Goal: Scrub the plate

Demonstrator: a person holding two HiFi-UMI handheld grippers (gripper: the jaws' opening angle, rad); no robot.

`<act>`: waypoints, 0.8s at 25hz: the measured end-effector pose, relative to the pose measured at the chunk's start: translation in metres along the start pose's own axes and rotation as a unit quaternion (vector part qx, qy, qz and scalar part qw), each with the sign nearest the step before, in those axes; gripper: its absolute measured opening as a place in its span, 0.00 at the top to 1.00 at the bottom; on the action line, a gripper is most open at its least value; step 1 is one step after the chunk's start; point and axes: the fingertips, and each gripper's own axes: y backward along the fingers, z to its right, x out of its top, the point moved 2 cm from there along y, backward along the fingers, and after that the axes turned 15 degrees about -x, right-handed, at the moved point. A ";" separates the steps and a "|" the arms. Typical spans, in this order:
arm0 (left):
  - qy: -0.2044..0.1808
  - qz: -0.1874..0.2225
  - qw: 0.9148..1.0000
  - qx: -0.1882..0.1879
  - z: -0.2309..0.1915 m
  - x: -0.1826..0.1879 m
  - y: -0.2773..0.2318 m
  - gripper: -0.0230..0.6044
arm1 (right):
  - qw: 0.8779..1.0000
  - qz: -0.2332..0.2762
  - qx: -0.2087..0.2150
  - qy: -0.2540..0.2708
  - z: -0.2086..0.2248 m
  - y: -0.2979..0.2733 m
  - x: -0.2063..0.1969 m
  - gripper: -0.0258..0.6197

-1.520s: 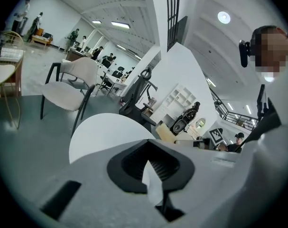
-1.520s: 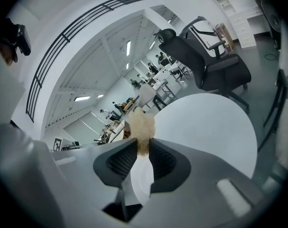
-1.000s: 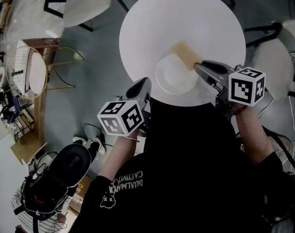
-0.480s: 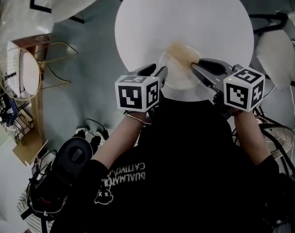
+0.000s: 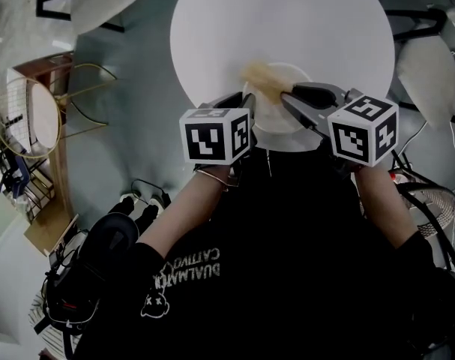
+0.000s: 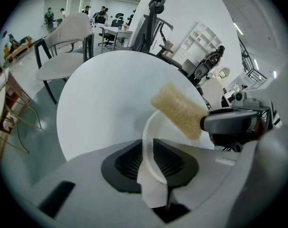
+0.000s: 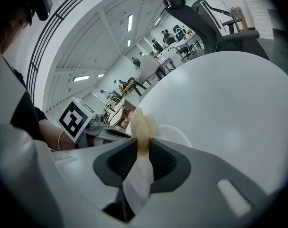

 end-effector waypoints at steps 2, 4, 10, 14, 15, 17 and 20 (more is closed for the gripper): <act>0.010 0.007 1.000 0.006 0.001 0.000 0.000 0.85 | 1.000 0.000 -0.001 0.005 -0.003 -0.001 -0.001 0.84; 0.020 0.015 1.000 0.008 -0.001 0.001 0.002 0.85 | 1.000 0.001 -0.006 0.009 -0.006 -0.005 0.002 0.84; 0.046 0.036 0.998 0.010 0.001 0.005 0.002 0.87 | 1.000 -0.013 -0.018 0.014 -0.006 -0.009 -0.001 0.84; 0.059 0.051 0.997 0.016 0.018 0.001 -0.004 0.87 | 0.999 -0.020 -0.024 0.026 0.004 0.007 -0.013 0.84; 0.061 0.054 0.997 0.019 0.016 0.003 -0.003 0.87 | 0.999 -0.022 -0.024 0.027 0.004 0.007 -0.012 0.84; 0.067 0.061 0.996 0.023 0.008 0.009 0.001 0.87 | 0.999 -0.027 -0.027 0.027 0.003 0.000 -0.008 0.84; 0.071 0.068 0.995 0.026 0.005 0.011 0.009 0.87 | 0.999 -0.032 -0.029 0.022 -0.001 -0.005 -0.006 0.83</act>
